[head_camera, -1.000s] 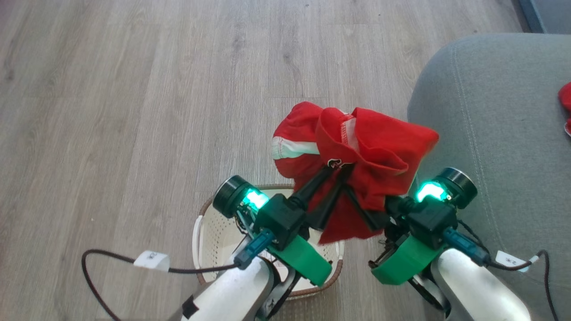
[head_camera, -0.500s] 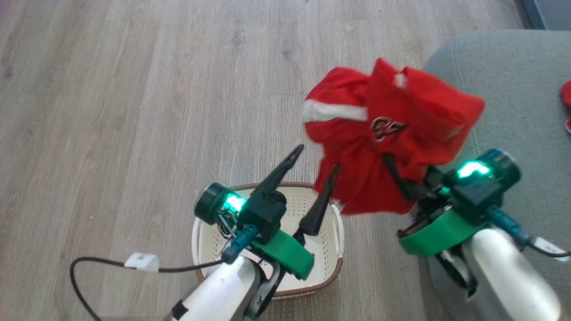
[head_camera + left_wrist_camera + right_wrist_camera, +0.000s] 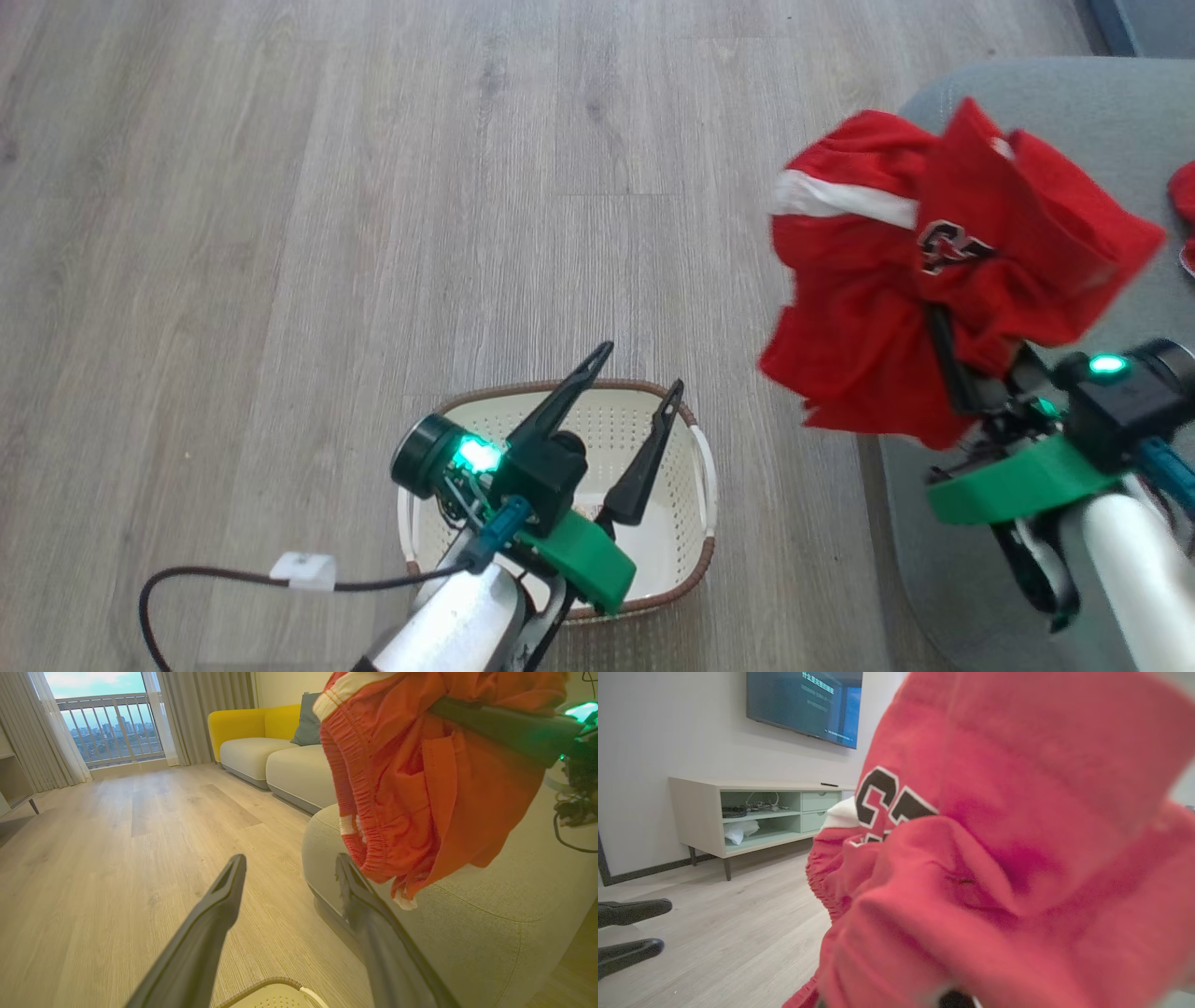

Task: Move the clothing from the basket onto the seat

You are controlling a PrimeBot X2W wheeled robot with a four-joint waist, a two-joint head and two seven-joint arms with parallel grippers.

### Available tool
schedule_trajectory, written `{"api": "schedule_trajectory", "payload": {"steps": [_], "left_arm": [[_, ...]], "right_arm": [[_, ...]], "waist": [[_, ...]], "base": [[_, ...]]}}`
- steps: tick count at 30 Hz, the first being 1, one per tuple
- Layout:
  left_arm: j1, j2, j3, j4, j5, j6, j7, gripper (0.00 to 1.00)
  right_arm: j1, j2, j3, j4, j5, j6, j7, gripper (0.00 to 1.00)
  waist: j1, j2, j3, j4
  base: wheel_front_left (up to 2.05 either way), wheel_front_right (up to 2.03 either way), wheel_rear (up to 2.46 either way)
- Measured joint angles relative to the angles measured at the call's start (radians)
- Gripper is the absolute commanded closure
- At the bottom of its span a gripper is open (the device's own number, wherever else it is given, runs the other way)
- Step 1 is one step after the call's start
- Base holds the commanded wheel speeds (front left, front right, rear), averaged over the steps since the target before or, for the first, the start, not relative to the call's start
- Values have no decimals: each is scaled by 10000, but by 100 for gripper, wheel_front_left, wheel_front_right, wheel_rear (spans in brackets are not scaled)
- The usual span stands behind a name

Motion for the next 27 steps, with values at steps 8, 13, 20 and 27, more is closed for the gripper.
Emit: {"api": "schedule_trajectory", "payload": {"steps": [8, 13, 20, 27], "left_arm": [[445, 0, 4, -263, -27, -671, 0, 0], [687, 2, 40, -372, -23, -1018, 0, 0], [999, 4, 31, -349, -10, -1235, 2, 0], [1091, 6, 4, -188, -8, -1323, 2, 0]], "right_arm": [[692, 88, -986, 255, 217, 0, 0, 100], [735, 286, -1193, 529, 422, 0, 0, 100], [1097, 522, -1664, 1233, 673, 0, 0, 100], [1090, 612, -1887, 1524, 700, 0, 0, 100]], "waist": [[0, 0, 71, -68], [0, 0, 139, -134], [0, 0, 160, -145], [0, 0, 174, -163]], "base": [[0, 0, 0], [0, 0, 0], [0, 0, 0], [0, 0, 0]]}}
